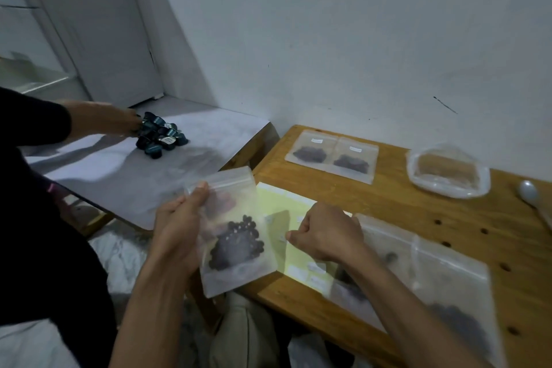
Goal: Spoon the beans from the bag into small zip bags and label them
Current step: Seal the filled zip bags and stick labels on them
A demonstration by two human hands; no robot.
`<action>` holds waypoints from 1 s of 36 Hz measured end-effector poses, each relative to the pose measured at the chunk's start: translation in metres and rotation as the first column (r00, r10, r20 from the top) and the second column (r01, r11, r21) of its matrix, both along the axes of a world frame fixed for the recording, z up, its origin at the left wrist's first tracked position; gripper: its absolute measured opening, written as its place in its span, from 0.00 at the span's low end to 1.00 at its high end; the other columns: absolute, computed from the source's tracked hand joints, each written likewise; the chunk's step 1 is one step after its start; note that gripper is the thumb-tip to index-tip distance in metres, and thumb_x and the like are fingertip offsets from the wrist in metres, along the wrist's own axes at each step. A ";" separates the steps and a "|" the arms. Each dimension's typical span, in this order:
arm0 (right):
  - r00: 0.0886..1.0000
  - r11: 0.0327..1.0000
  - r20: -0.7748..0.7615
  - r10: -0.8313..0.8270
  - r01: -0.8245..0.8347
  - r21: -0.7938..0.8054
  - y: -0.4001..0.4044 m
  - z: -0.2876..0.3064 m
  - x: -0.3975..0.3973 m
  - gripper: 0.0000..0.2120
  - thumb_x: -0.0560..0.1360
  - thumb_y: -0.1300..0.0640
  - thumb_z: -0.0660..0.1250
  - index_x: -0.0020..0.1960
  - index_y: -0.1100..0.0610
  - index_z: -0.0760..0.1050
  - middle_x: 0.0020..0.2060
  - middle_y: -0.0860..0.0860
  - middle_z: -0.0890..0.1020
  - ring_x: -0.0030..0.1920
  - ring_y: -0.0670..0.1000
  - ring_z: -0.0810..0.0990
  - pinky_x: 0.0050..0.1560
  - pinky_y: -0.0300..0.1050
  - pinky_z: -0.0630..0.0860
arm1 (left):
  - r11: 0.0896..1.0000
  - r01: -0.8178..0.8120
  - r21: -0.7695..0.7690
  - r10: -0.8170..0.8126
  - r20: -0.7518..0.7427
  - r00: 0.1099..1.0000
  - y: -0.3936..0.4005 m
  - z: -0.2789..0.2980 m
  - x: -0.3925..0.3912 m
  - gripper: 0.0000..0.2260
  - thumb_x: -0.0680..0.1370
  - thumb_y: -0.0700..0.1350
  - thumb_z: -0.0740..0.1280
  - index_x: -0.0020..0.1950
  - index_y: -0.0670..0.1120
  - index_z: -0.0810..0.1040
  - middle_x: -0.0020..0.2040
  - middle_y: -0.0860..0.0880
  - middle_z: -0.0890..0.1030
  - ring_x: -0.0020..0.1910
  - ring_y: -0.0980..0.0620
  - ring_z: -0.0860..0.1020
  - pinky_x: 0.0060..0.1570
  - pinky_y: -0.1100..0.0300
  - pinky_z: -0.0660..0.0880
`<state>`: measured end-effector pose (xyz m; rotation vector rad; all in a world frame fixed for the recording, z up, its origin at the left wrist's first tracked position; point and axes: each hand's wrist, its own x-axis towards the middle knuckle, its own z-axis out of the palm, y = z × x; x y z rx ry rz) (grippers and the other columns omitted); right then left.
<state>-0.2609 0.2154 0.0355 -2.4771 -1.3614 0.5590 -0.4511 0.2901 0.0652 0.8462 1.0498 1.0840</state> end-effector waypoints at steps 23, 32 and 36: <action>0.915 0.919 -0.400 0.044 0.121 0.376 -0.008 0.012 0.000 0.06 0.69 0.59 0.79 0.39 0.55 0.81 0.36 0.48 0.84 0.37 0.45 0.82 0.37 0.39 0.80 | 0.999 0.037 -0.038 -0.037 -0.002 0.999 0.002 0.001 0.001 0.09 0.80 0.42 0.68 0.45 0.37 0.81 0.40 0.42 0.86 0.37 0.46 0.85 0.35 0.46 0.83; 0.785 0.798 -0.561 0.263 0.150 0.584 -0.015 0.057 -0.006 0.04 0.70 0.59 0.78 0.43 0.56 0.84 0.36 0.53 0.86 0.39 0.50 0.86 0.38 0.42 0.82 | 0.982 0.187 -0.012 -0.187 -0.058 0.981 -0.012 0.003 0.026 0.11 0.80 0.44 0.67 0.46 0.36 0.82 0.44 0.38 0.86 0.43 0.42 0.86 0.46 0.43 0.81; 0.890 0.800 -0.400 0.220 0.070 0.596 -0.009 0.054 -0.013 0.03 0.71 0.56 0.77 0.42 0.53 0.84 0.33 0.47 0.85 0.34 0.42 0.82 0.35 0.33 0.76 | 0.968 0.249 -0.034 -0.251 -0.054 0.967 -0.018 0.004 0.036 0.13 0.80 0.45 0.67 0.54 0.36 0.82 0.48 0.38 0.86 0.48 0.40 0.86 0.48 0.42 0.81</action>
